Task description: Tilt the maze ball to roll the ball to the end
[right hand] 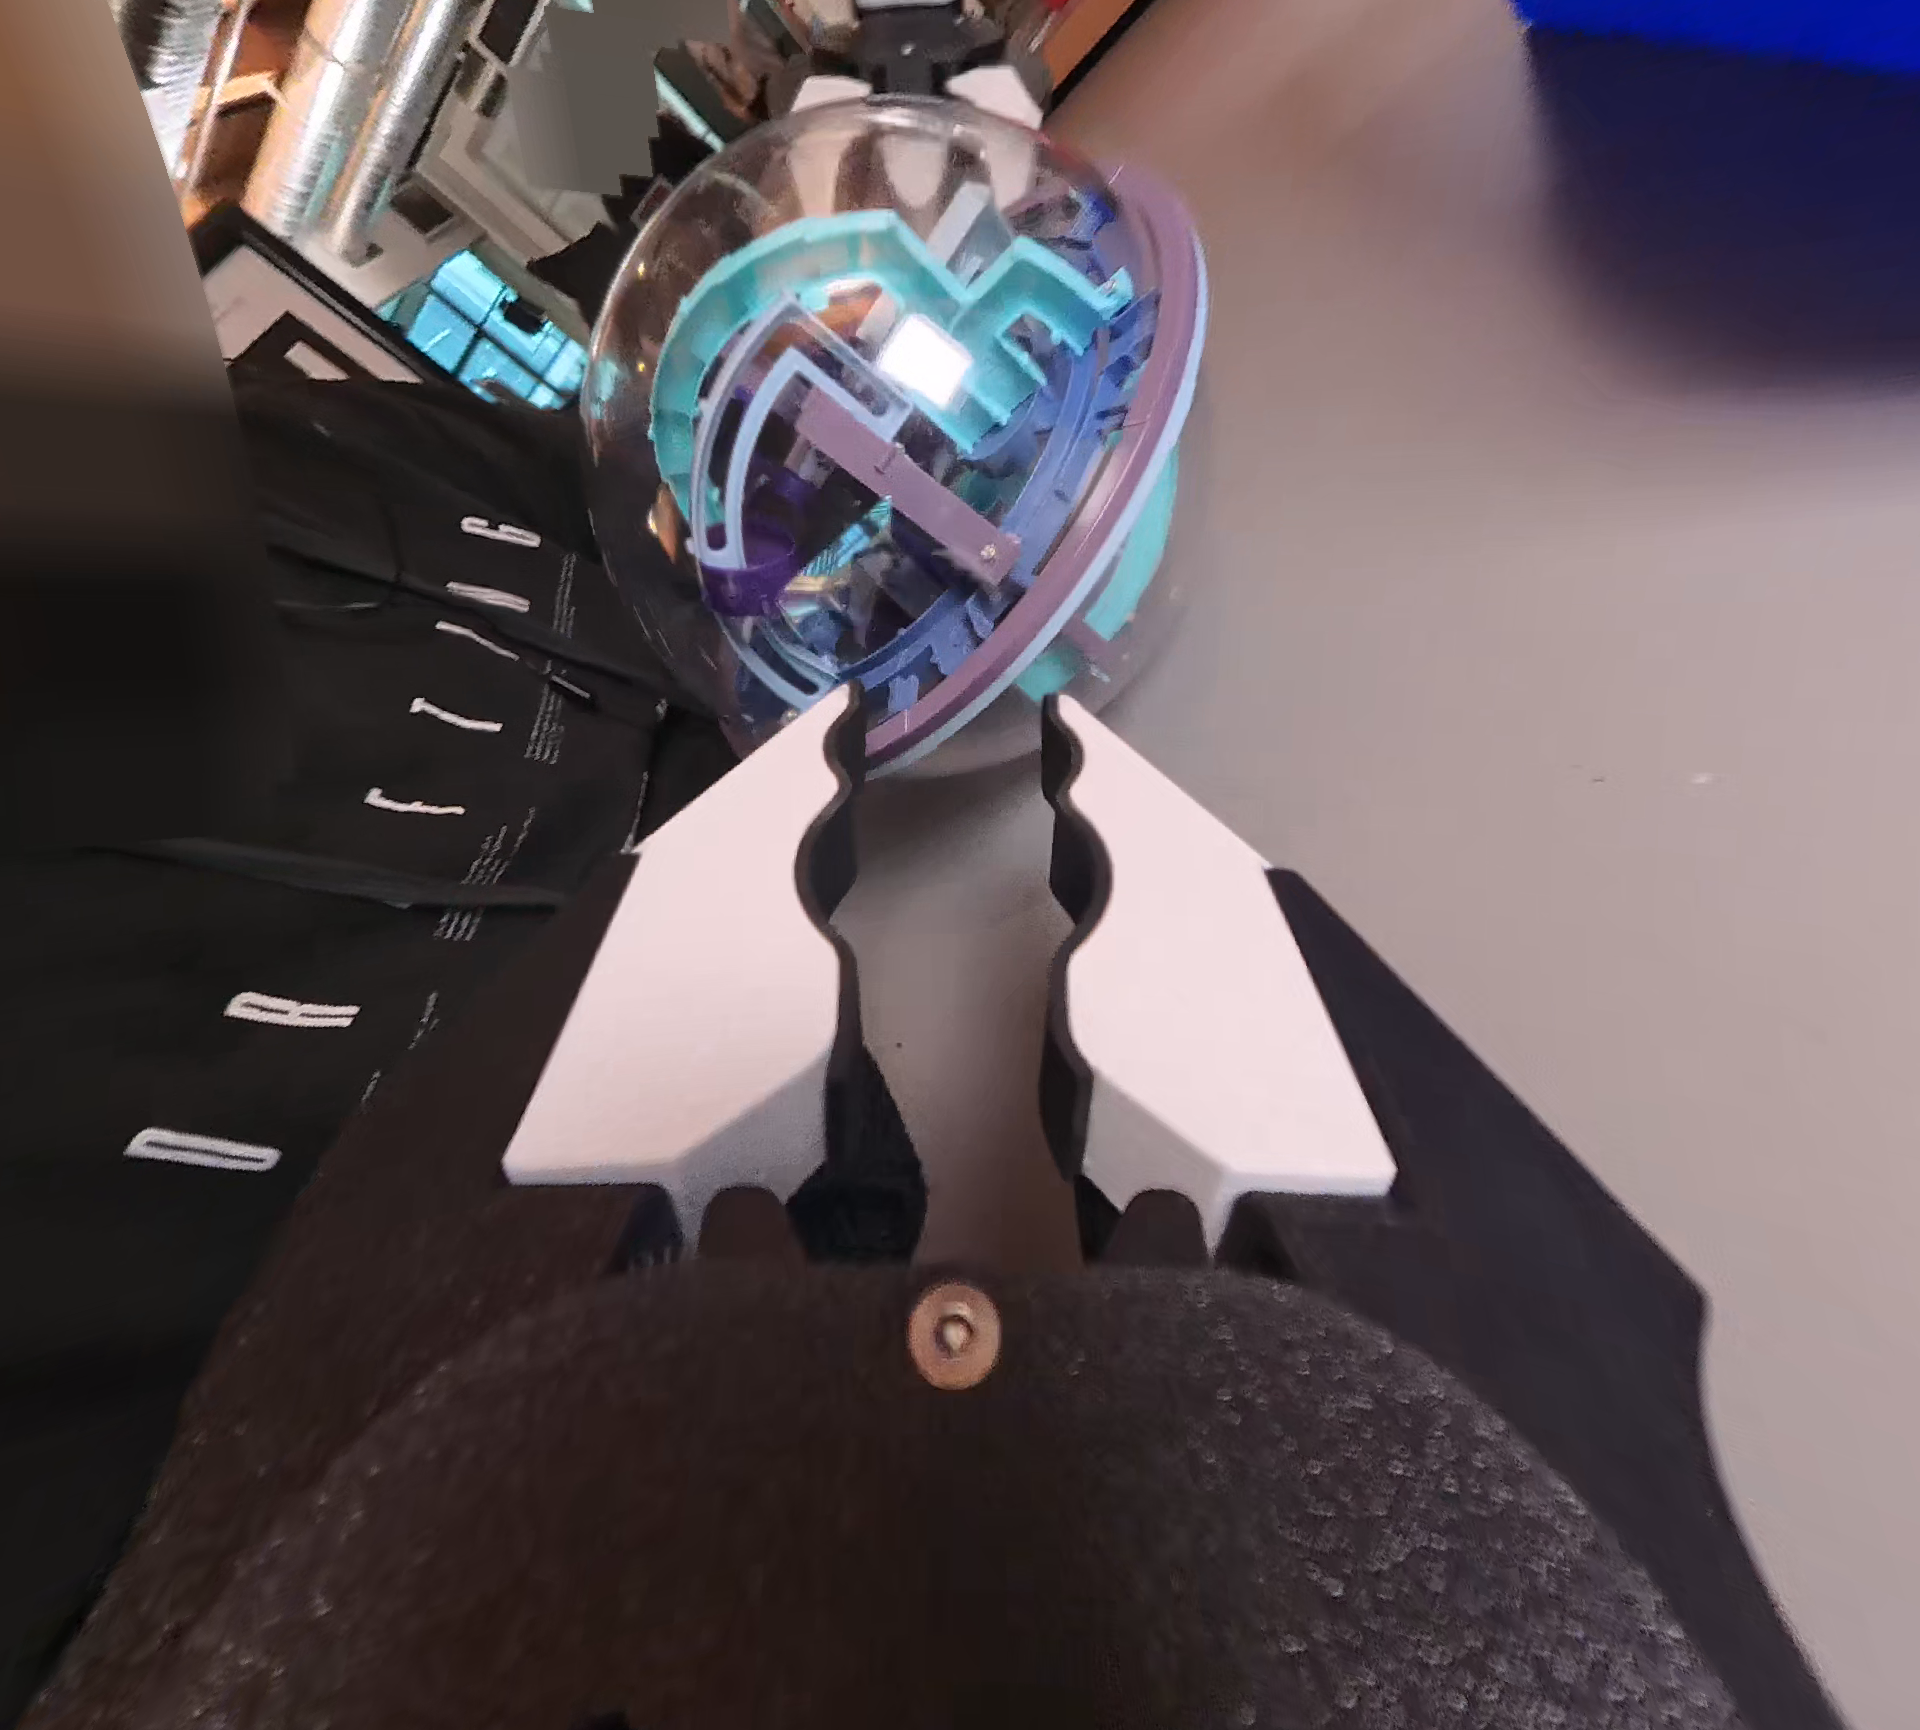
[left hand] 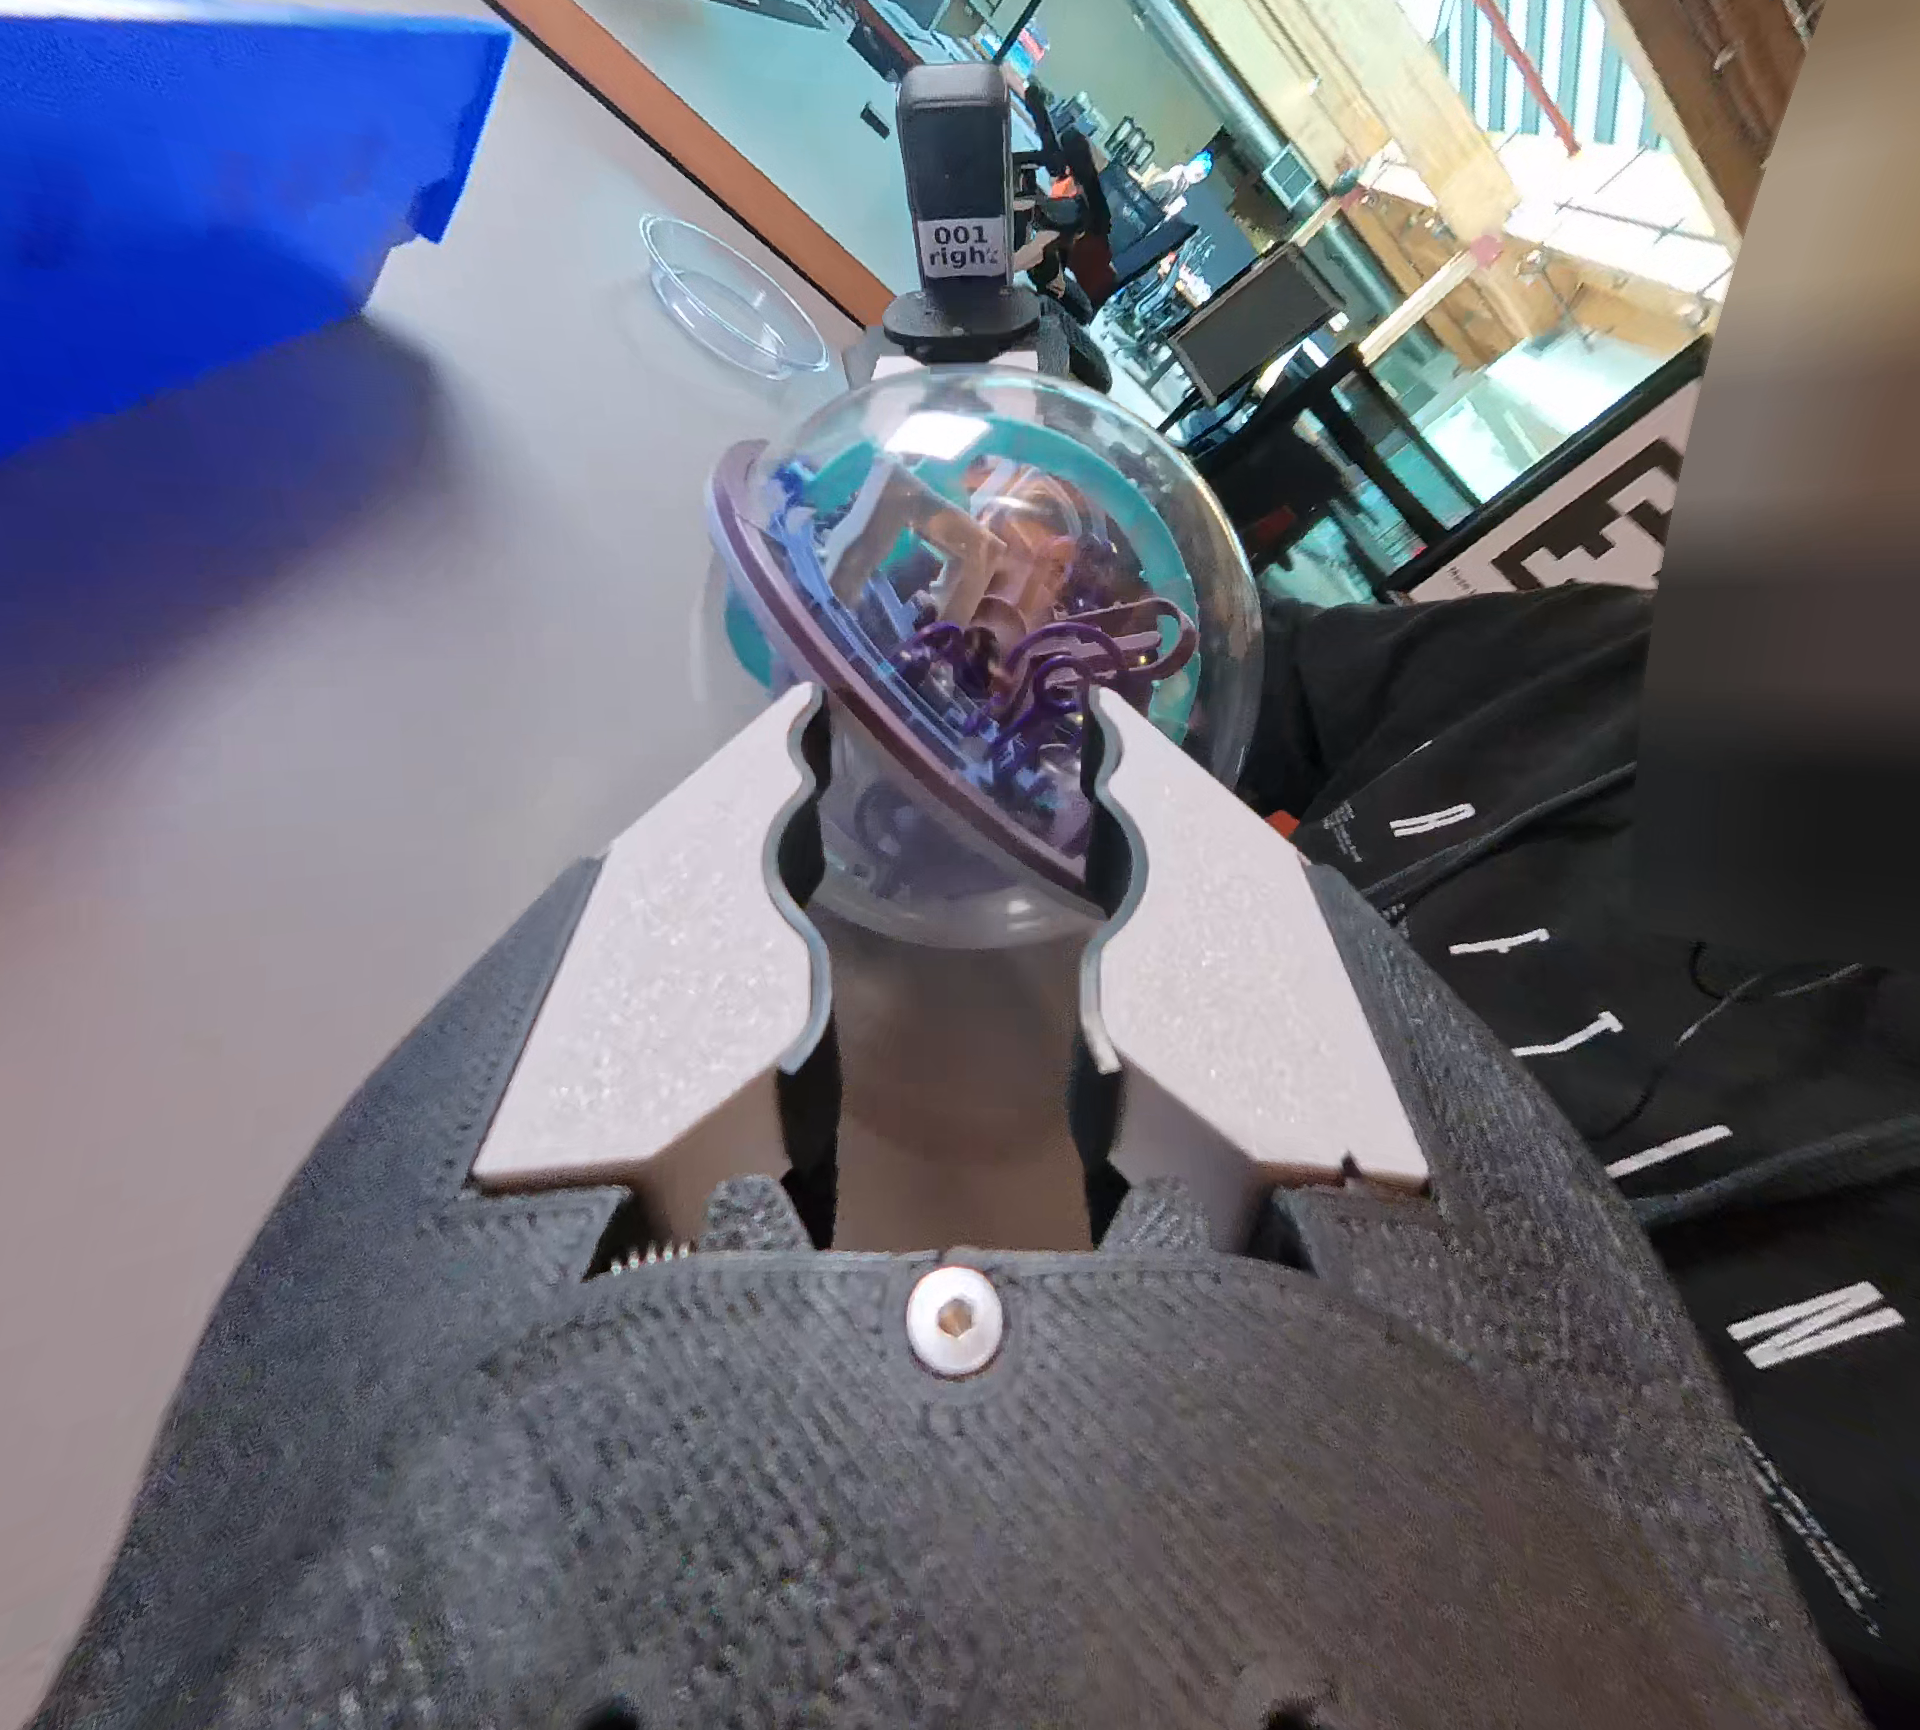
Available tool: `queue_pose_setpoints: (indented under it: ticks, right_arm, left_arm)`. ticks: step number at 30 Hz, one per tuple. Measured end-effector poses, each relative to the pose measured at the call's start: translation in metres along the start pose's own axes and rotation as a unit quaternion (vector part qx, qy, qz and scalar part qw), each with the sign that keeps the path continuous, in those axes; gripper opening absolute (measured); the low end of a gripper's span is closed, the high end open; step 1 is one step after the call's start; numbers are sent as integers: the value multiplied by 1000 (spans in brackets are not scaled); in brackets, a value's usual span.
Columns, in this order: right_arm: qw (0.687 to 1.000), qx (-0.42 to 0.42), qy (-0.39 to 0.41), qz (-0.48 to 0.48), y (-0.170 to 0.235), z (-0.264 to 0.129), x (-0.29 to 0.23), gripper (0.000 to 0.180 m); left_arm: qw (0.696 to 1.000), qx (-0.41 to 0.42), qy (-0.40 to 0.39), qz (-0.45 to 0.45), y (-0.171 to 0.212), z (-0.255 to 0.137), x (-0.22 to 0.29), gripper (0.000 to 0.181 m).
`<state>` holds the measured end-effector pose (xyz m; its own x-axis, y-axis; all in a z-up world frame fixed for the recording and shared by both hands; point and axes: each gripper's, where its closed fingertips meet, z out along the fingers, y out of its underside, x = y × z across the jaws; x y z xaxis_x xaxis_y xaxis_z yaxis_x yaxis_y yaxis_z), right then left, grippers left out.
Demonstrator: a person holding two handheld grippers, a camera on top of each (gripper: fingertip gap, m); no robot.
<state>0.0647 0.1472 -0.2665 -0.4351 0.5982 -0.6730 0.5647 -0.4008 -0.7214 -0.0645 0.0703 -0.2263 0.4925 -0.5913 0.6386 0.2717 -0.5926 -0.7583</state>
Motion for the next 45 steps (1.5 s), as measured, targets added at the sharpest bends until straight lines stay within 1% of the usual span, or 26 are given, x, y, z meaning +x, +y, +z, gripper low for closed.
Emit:
queue_pose_setpoints:
  ticks: [2, 4, 6, 7, 9, 13, 15, 18, 22, 26, 27, 29, 30, 32, 34, 35, 37, 40, 45]
  right_arm:
    - [999, -33, -31, 7, 12, 11, -10, 32]
    - [997, -52, -56, 0, 19, 19, -20, 27]
    - [996, -58, -60, -13, 22, 24, -24, 23]
    - [996, -58, -62, -17, 22, 26, -25, 14]
    - [996, -52, -64, -18, 20, 28, -26, 11]
    - [997, -29, -72, -22, 13, 29, -29, 8]
    - [997, -8, -62, -35, 4, 27, -28, 7]
    - [997, 48, -38, -51, -19, 19, -27, 6]
    - [988, 92, 45, -114, -39, 9, -15, 6]
    - [978, 132, 87, -139, -52, 3, -11, 6]
    - [978, 129, 87, -139, -51, 2, -11, 10]
    - [981, 112, 87, -133, -47, -2, -8, 32]
    - [983, 105, 83, -129, -44, -5, -7, 33]
    - [989, 74, 61, -116, -33, -7, -9, 33]
    - [993, 20, 46, -109, -12, -4, -8, 32]
    - [993, -8, 44, -112, -2, -1, -7, 30]
    - [991, -49, 37, -121, 15, 6, -7, 20]
    - [986, -61, 43, -150, 21, 16, -6, 7]
    - [979, -27, 63, -192, 9, 16, -2, 6]
  left_arm:
    - [999, -9, 21, -28, 8, 2, 2, 40]
    - [999, -8, 22, -37, 11, 1, 0, 36]
    - [999, -1, 28, -45, 12, -2, 2, 32]
    - [998, 2, 31, -47, 12, -3, 3, 27]
    - [996, 8, 58, -63, 15, -6, 11, 23]
    - [993, 19, 85, -75, 20, -7, 19, 9]
    - [994, 22, 86, -71, 21, -7, 20, 8]
    - [996, 21, 68, -50, 21, -8, 17, 7]
    - [999, 21, 40, -9, 20, -3, 12, 6]
    - [999, 15, 18, 23, 23, 2, 5, 6]
    - [999, 14, 14, 32, 23, 3, 5, 6]
    - [999, 12, 5, 51, 23, 3, 6, 6]
    - [998, 10, 3, 60, 24, 3, 7, 6]
    - [997, 8, -3, 71, 24, 3, 7, 6]
    - [997, 2, -10, 75, 27, 2, 5, 6]
    - [997, -1, -12, 76, 29, 2, 3, 6]
    - [997, -7, -16, 76, 32, 2, 1, 6]
    - [997, -11, -22, 79, 34, -1, -3, 6]
    - [994, -20, -32, 98, 37, -6, -7, 6]
